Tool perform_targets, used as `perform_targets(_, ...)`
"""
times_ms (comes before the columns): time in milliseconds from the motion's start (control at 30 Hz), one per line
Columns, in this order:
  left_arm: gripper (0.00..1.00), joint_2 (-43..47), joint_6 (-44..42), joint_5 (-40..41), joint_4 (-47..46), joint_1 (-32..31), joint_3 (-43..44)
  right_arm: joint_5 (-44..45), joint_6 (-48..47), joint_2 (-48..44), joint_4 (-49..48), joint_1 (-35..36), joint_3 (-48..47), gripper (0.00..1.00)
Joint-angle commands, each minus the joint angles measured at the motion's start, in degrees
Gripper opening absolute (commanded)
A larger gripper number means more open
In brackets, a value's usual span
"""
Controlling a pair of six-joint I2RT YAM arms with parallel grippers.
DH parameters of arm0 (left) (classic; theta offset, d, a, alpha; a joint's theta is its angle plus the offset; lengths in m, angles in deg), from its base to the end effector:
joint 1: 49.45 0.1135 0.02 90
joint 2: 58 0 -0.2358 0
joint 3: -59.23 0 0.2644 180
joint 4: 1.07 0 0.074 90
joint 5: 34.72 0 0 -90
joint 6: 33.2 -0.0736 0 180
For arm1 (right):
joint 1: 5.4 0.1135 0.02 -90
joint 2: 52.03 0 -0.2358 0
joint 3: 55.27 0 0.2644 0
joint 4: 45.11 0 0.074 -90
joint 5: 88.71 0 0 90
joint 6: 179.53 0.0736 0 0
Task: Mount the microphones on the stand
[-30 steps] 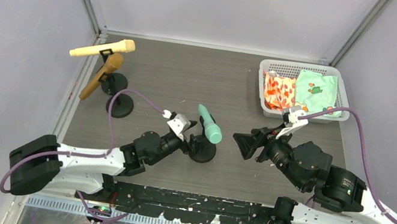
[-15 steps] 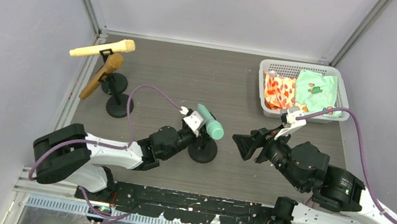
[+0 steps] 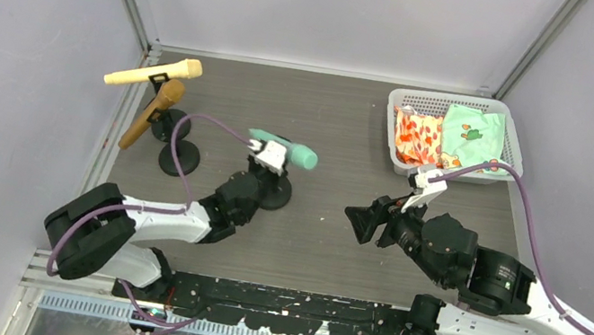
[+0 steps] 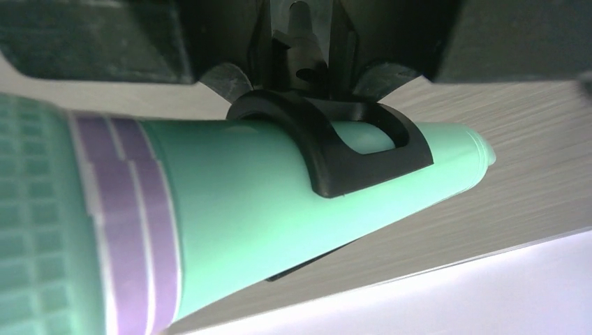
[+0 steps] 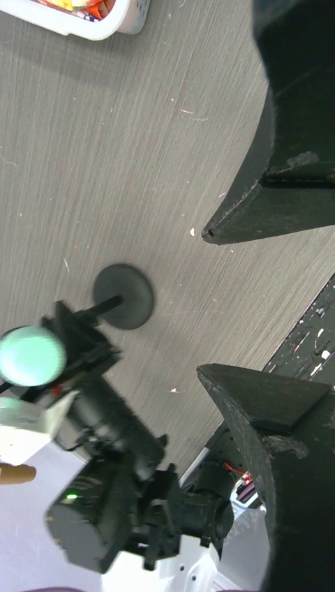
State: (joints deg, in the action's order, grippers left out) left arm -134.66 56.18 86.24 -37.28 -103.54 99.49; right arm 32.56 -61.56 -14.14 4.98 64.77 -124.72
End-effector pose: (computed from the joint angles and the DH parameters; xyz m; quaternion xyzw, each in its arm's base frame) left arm 0.2157 -0.2333 0.1856 0.1463 0.6928 -0.1372 0.6926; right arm 0.1001 0.1648 0.3532 -0.1346 0.7859 0.2816 0.5337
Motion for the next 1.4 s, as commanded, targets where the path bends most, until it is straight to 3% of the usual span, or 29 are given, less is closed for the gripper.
perform_targets(0, 0.0, 0.5, -4.7, 9.5, -4.3, 10.7, 3.1, 1.0, 0.0, 0.3, -0.5, 0.2, 0.9, 0.68)
perform_targets(267, 0.0, -6.8, -3.6, 8.4, -9.7, 24.2, 6.8, 1.2, 0.0, 0.3, -0.7, 0.4, 2.7, 0.68)
perform_targets(467, 0.01, -9.3, -4.1, 8.0, -9.8, 27.0, 8.8, 0.7, 0.0, 0.7, -0.3, 0.3, 2.8, 0.68)
perform_targets(800, 0.61, -0.8, 3.2, 4.4, -2.5, 27.0, 3.2, 0.6, 0.0, 0.7, -1.2, 0.2, 3.0, 0.68)
perform_targets(1000, 0.76, 8.3, 8.9, 1.0, 7.8, 26.9, 0.1, 0.6, -0.2, 1.1, -1.2, 0.3, 3.0, 0.68)
perform_targets(1133, 0.92, 14.2, 13.0, -1.9, 14.5, 26.2, -1.4, 0.9, -0.1, 0.9, -1.4, 0.3, 3.6, 0.68)
perform_targets(1367, 1.0, 26.8, 20.3, -0.7, 32.4, 19.2, -2.7, 5.6, 2.7, 2.4, 0.8, 0.3, 4.4, 0.71)
